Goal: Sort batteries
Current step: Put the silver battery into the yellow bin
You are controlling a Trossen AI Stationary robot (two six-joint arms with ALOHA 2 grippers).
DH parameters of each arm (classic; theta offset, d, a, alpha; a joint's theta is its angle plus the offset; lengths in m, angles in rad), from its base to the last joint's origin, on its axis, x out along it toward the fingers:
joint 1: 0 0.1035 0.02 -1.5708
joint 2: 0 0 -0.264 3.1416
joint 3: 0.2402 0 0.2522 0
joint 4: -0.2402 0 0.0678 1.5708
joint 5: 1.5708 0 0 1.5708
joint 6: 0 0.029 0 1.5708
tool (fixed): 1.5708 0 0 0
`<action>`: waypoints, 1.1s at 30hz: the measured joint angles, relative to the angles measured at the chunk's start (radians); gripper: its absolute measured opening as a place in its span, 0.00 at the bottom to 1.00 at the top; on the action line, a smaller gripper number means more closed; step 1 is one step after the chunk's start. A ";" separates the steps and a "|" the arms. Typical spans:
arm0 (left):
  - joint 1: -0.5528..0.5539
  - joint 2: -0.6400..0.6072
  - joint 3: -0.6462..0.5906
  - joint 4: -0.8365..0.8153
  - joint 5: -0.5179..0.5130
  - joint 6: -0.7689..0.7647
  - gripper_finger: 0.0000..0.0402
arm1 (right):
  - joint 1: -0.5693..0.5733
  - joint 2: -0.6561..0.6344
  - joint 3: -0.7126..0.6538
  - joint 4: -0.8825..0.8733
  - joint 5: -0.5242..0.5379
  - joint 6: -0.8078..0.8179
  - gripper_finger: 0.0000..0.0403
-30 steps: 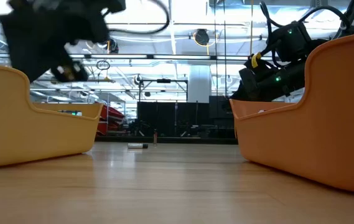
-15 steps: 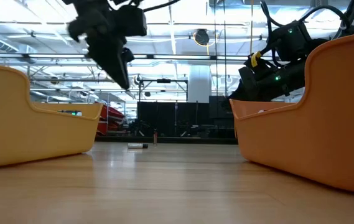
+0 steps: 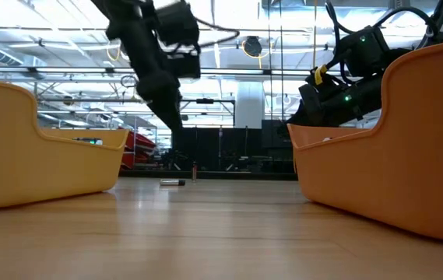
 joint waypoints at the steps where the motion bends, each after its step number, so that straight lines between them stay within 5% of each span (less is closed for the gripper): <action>1: 0.021 0.010 0.000 0.018 0.002 -0.001 0.42 | 0.000 0.000 0.000 0.000 0.000 0.000 0.26; 11: 0.192 0.123 0.000 0.088 0.042 -0.038 0.46 | 0.014 0.000 0.000 0.000 0.000 -0.003 0.26; 20: 0.204 0.232 0.000 0.214 0.021 -0.035 0.65 | 0.014 0.000 0.000 0.000 0.000 -0.003 0.26; 33: 0.206 0.287 0.000 0.340 -0.074 -0.057 0.67 | 0.014 0.000 0.000 -0.008 0.000 0.000 0.26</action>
